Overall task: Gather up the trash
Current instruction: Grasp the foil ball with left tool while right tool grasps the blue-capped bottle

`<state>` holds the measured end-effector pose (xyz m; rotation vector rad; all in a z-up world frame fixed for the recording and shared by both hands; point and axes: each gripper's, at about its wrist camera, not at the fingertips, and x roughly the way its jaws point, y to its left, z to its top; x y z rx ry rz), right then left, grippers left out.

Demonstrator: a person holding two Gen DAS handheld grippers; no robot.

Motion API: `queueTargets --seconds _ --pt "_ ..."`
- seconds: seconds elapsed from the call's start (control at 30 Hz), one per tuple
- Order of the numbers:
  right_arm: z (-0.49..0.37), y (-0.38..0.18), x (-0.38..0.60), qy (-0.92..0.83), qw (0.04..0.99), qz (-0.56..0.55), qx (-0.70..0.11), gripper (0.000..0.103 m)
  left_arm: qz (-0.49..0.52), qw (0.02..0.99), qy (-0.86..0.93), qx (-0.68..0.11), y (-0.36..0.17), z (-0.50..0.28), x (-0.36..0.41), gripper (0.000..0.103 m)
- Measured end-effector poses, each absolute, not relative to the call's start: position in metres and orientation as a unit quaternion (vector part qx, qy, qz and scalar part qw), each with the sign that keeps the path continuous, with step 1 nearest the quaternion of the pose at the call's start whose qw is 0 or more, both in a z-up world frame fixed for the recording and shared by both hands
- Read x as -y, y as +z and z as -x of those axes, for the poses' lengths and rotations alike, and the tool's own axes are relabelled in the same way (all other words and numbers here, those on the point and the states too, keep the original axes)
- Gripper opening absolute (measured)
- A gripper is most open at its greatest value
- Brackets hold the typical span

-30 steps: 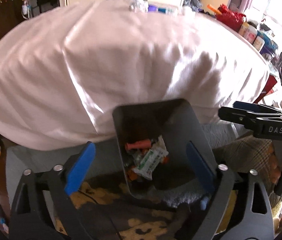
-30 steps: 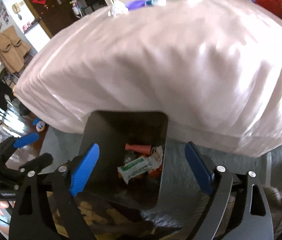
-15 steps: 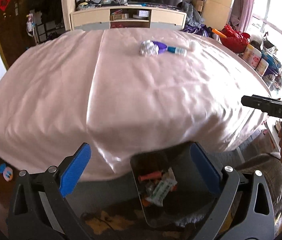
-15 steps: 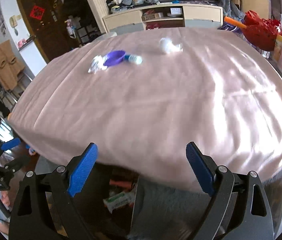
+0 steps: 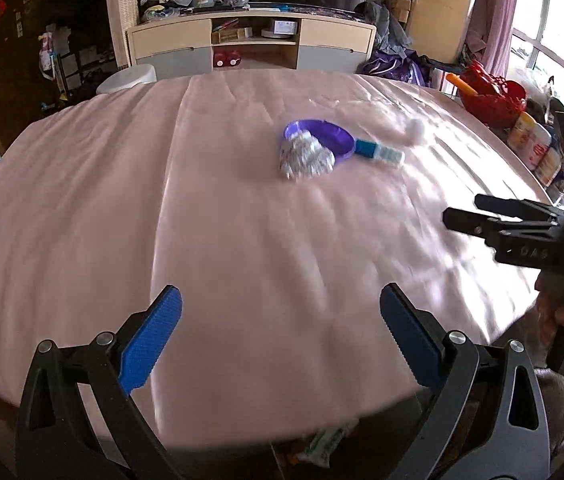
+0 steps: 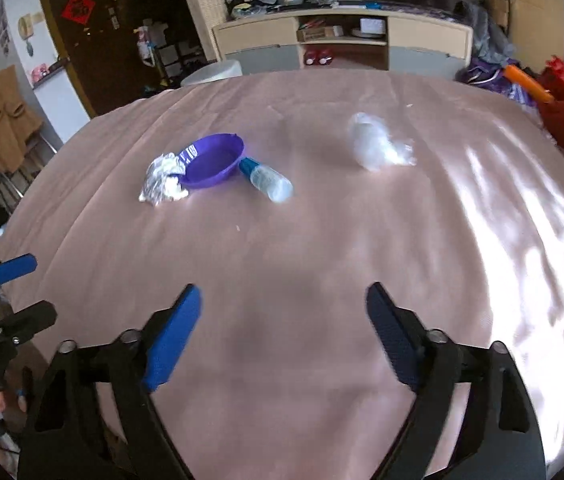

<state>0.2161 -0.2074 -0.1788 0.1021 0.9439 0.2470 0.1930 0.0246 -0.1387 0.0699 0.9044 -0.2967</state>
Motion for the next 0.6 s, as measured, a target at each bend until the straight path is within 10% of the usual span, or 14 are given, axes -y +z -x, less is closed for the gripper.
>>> queueTargets --seconds 0.47,0.6 --pt "-0.29 -0.184 0.185 0.114 0.885 -0.013 -0.45 0.055 -0.034 0.872 -0.159 -0.463 -0.162 -0.267 -0.002 0.092" --pt "-0.297 -0.183 0.175 0.124 0.885 -0.003 -0.448 0.032 -0.038 0.871 -0.165 -0.461 -0.161 -0.28 0.007 0.09"
